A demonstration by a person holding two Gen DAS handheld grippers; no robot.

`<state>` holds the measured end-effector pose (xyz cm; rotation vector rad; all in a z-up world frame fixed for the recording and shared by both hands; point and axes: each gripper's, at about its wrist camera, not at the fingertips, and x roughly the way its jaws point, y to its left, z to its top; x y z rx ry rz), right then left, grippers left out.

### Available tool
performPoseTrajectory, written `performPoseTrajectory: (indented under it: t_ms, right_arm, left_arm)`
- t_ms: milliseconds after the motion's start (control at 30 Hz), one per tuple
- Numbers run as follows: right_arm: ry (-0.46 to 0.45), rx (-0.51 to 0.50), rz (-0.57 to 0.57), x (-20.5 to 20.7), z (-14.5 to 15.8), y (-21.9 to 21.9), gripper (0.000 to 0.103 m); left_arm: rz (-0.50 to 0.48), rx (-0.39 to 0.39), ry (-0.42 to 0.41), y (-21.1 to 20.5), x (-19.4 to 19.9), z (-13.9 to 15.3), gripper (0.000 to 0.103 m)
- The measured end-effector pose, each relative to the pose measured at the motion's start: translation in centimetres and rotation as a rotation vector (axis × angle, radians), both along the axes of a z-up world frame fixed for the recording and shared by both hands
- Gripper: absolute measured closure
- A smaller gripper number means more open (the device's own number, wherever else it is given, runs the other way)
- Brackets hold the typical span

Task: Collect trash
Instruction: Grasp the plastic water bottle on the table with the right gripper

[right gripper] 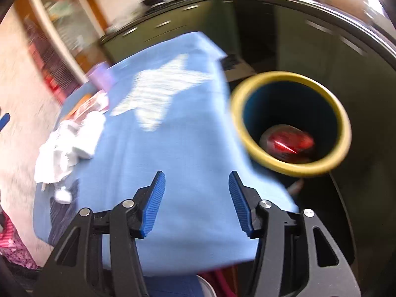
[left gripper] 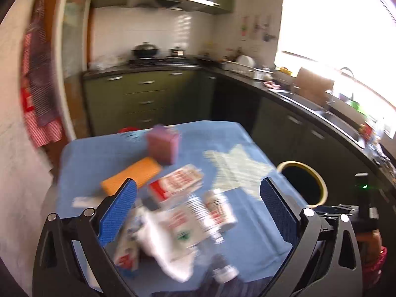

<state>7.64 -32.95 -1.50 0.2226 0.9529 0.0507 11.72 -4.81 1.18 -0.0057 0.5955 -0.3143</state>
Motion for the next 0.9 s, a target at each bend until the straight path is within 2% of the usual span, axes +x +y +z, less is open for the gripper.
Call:
performPoseTrajectory:
  t_ms: [167,267,433,633,900]
  right_arm:
    - [-0.037,-0.029,0.15,2.7,1.9,7.6,0.052]
    - [-0.067,-0.03,0.236,4.3,3.3,12.3,0.052]
    - [-0.068,-0.027,0.37,6.1,4.3,18.8,0.052]
    - [-0.003,-0.048,0.429,7.8,2.4,23.2,0.052]
    - [0.047,-0.098,0.417,9.4,0.1,24.3,0.052]
  left_arm:
    - [0.134,-0.011,0.018,6.7,-1.5,-2.5,0.005]
    - [0.158,-0.039,0.035,9.6,-2.2,-3.5,0.005]
    - [0.188,-0.036,0.024,10.5,-2.9,-4.4,0.005]
    - [0.178,-0.044,0.027,10.7,-3.2,-5.2,0.005]
    - [0.177,-0.051,0.037,10.6,-3.3,-5.4,0.005]
